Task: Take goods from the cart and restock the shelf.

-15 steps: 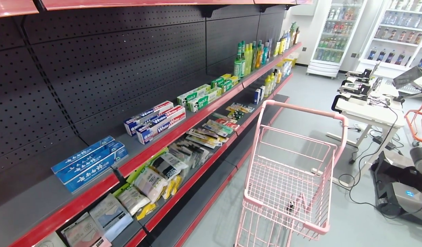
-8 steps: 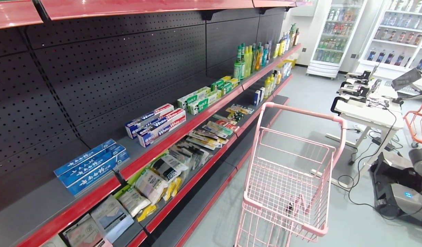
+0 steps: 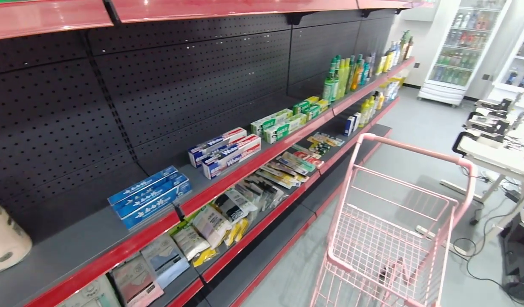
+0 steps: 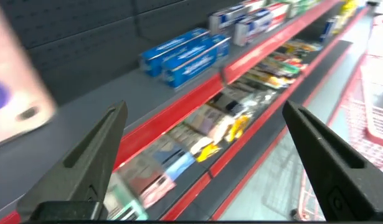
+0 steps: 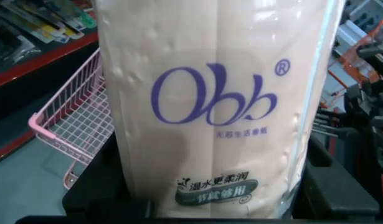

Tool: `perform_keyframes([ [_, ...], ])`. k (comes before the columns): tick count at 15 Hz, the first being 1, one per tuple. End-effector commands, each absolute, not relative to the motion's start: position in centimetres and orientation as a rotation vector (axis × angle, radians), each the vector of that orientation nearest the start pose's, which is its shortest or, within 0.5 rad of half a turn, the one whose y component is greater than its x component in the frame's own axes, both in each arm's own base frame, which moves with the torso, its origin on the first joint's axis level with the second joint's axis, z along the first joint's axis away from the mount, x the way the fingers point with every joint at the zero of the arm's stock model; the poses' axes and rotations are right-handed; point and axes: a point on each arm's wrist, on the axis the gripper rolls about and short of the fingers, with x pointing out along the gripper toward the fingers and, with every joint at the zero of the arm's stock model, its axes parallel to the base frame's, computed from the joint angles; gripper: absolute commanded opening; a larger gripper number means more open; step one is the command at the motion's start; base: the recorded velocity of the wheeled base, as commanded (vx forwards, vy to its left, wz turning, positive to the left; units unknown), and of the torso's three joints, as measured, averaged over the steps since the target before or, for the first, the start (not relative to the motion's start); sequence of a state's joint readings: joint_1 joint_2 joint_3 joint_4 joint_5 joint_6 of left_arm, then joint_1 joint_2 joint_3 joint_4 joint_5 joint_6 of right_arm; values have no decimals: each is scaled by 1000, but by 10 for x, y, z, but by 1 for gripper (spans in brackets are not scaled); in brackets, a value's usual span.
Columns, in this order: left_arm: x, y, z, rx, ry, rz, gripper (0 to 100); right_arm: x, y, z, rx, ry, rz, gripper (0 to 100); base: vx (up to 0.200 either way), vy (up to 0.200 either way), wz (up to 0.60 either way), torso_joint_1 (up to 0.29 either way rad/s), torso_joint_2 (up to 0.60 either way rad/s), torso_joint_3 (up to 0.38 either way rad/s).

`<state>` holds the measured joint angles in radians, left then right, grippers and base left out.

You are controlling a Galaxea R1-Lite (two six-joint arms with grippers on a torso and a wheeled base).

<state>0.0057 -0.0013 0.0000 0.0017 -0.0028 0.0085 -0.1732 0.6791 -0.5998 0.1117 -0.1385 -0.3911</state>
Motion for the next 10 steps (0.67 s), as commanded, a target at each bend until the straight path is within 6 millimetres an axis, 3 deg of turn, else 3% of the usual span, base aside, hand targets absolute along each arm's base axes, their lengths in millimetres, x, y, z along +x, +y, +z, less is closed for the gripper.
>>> perform_keyframes([
  [1, -23, 0, 75, 9, 2, 3, 100, 48, -12, 230, -385, 262, -268, 0, 0, 0, 600, 12, 7, -7],
  [10, -23, 0, 75, 9, 2, 3, 100, 45, -11, 226, -385, 259, -264, 0, 0, 0, 600, 1, 1, 2],
])
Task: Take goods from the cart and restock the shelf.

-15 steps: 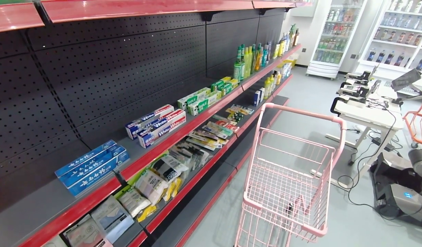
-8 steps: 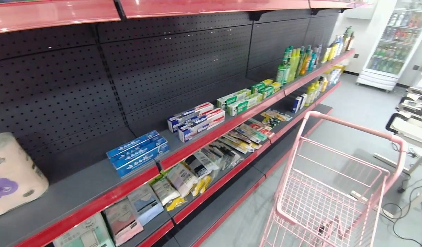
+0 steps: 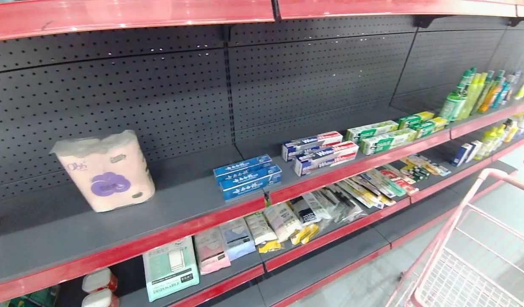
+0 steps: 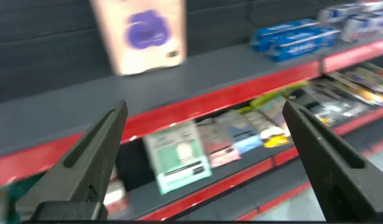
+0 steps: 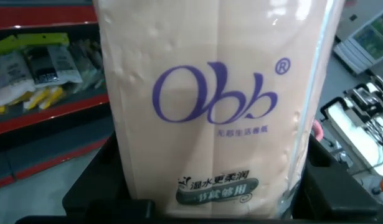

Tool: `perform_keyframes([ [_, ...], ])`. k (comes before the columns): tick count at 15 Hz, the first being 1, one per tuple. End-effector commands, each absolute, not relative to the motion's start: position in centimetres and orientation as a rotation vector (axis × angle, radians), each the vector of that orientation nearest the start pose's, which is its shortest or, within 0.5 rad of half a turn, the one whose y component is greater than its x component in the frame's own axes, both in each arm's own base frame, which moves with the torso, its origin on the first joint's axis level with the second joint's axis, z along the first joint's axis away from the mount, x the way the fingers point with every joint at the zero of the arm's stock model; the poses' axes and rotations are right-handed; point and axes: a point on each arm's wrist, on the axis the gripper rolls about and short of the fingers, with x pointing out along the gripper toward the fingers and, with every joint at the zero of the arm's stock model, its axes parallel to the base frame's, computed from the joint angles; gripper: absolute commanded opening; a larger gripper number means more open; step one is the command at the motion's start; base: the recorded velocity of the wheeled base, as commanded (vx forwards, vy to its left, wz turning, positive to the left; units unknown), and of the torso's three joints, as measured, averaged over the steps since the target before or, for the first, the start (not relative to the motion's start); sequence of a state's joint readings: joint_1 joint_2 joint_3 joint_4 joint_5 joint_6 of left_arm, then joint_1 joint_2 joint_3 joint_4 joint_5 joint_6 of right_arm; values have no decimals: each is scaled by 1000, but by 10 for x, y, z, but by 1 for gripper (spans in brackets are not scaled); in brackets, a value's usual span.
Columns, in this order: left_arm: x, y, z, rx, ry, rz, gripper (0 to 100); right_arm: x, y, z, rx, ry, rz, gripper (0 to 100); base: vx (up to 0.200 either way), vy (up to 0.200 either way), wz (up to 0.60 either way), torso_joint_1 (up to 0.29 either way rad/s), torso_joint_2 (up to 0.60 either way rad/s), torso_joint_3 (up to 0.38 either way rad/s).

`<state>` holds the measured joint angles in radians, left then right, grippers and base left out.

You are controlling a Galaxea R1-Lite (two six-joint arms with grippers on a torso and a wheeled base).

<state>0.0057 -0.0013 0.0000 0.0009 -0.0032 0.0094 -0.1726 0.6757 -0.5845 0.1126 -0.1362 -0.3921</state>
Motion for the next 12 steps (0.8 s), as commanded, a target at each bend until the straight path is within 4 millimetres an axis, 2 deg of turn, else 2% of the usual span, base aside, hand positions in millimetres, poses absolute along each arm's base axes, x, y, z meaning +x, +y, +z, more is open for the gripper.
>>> perform_keyframes([
  [1, -23, 0, 75, 9, 0, 3, 100, 45, -11, 226, -385, 261, -263, 0, 0, 0, 600, -2, -2, 7],
  [10, -23, 0, 75, 9, 2, 3, 100, 44, -11, 217, -389, 283, -258, 0, 0, 0, 600, 3, 2, 2],
  [12, -23, 0, 75, 14, 0, 0, 100, 44, -11, 215, -419, 283, -257, 0, 0, 0, 0, 0, 0, 0],
])
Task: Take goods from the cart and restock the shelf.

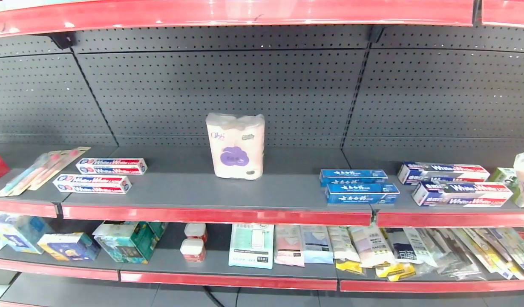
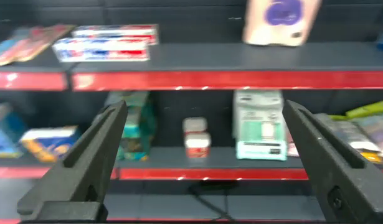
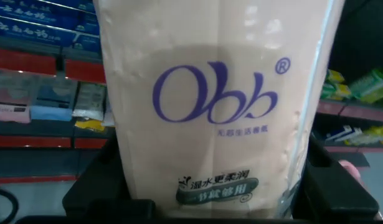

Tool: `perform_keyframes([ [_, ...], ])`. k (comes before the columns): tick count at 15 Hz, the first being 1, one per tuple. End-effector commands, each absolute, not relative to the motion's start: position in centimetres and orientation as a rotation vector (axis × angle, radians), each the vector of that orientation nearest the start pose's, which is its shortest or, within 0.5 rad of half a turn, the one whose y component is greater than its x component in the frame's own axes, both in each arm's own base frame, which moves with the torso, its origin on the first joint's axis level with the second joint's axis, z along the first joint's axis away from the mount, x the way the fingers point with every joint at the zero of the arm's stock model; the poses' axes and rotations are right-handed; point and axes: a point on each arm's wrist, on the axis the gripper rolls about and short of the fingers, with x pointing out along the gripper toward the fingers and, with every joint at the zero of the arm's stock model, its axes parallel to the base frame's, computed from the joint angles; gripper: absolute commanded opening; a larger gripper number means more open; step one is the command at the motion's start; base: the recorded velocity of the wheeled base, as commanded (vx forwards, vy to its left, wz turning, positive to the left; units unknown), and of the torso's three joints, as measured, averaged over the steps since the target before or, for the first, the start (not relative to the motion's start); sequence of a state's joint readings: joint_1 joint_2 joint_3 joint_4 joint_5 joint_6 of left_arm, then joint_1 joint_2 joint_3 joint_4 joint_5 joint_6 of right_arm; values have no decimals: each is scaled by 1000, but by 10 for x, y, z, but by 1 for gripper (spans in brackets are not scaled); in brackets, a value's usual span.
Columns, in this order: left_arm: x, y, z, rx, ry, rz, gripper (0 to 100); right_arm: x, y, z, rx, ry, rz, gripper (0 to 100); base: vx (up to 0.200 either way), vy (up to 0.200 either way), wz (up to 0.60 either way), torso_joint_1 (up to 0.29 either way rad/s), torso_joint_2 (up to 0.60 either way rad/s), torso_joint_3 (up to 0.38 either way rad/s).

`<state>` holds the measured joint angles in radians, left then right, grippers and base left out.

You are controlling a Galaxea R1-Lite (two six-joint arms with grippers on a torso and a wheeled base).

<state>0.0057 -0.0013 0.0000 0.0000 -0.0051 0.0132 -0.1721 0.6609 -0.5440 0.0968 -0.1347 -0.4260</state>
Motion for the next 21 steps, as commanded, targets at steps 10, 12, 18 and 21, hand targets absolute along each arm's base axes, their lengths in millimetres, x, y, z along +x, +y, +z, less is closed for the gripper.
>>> perform_keyframes([
  [10, -23, 0, 75, 15, 2, 3, 100, 41, -10, 218, -419, 255, -254, 0, 80, 0, 0, -4, 1, 2],
  [12, -23, 0, 75, 15, 0, 0, 100, 41, -10, 218, -418, 255, -252, 0, 200, 0, 0, 15, 2, 5],
  [18, -23, 0, 75, 9, 2, 2, 100, 40, -10, 214, -417, 259, -251, 0, 0, 0, 0, 0, 0, 0],
  [21, -23, 0, 75, 8, 2, 2, 100, 40, -10, 212, -412, 261, -251, 0, 0, 0, -200, 1, -1, 1],
])
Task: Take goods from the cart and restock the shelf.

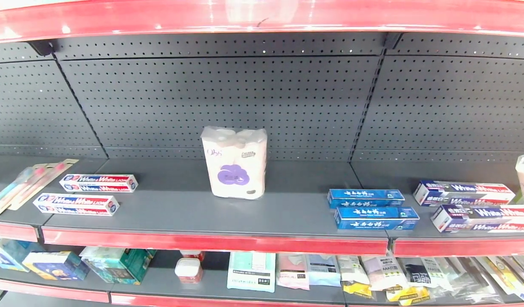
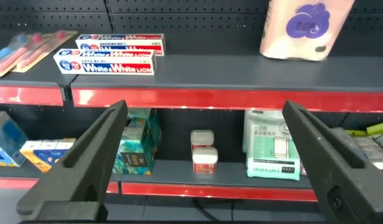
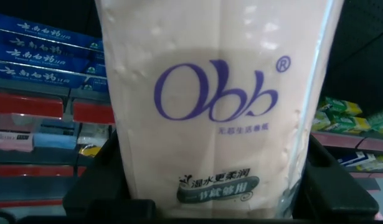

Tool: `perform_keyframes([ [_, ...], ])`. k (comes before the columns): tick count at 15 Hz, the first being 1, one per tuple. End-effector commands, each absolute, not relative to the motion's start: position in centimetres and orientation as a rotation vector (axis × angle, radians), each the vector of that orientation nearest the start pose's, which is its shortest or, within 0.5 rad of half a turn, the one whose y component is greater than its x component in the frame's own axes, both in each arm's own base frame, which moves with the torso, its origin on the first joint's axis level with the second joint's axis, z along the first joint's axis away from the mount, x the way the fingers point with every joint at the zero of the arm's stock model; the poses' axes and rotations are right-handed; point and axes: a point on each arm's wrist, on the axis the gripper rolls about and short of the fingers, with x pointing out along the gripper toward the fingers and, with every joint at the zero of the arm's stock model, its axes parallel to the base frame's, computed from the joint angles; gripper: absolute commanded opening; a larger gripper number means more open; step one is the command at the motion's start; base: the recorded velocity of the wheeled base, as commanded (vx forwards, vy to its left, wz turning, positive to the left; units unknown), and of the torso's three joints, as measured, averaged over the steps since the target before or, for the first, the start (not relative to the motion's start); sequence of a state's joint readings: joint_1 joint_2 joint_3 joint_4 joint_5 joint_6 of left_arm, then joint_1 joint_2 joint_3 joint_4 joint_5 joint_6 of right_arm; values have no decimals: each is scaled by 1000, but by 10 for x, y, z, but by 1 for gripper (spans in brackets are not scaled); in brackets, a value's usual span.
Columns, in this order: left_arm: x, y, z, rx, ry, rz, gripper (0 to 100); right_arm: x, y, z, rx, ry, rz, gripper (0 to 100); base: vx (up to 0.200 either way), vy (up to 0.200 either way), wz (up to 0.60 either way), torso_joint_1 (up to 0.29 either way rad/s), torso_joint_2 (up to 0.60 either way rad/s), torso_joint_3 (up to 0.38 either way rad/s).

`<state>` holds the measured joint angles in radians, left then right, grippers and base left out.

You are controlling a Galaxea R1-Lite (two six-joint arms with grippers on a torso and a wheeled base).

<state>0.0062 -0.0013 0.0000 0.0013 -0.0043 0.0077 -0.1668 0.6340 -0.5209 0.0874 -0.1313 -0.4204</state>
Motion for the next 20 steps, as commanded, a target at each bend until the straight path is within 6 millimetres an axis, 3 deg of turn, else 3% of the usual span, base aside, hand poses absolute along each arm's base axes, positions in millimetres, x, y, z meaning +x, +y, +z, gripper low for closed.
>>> perform_keyframes([
  [1, -23, 0, 75, 8, 2, 2, 100, 40, -10, 212, -412, 261, -251, 0, 0, 0, 0, 0, 0, 0],
  [7, -23, 0, 77, 26, 0, -9, 100, 38, -7, 211, -330, 225, -162, 0, 0, 0, 0, 0, 0, 0],
  [8, -26, 0, 103, 17, -45, -12, 100, 36, -5, 212, -316, 204, -102, 0, 0, 0, 0, 0, 0, 0],
  [9, -15, 0, 167, -67, -38, -18, 100, 34, -3, 213, -298, 181, -44, 0, 0, 0, 0, 0, 0, 0],
  [10, 2, 0, 215, -181, -47, -4, 100, 34, -2, 214, -285, 165, -14, 0, 0, 0, 0, 0, 0, 0],
  [11, 26, 2, 239, -209, -18, 68, 100, 36, -3, 216, -286, 154, -12, 0, 0, 0, 0, 0, 0, 0],
  [13, 63, 6, 227, -181, 150, 182, 100, 41, -4, 223, -289, 111, -38, 0, 0, 0, 0, 0, 0, 0],
  [14, 70, 7, 223, -177, 186, 189, 100, 41, -4, 221, -281, 114, -41, 0, 0, 0, 0, 0, 0, 0],
  [15, 95, 9, 206, -148, 313, 203, 100, 40, -4, 218, -227, 116, -43, 0, 0, 0, 0, 0, 0, 0],
  [16, 108, 9, 199, -123, 334, 172, 100, 41, -4, 218, -220, 122, -46, 0, 0, 0, 0, 0, 0, 0],
  [20, 156, 15, 172, -104, 360, -220, 100, 44, -6, 222, -223, 125, -95, 0, 0, 0, 0, 0, 0, 0],
])
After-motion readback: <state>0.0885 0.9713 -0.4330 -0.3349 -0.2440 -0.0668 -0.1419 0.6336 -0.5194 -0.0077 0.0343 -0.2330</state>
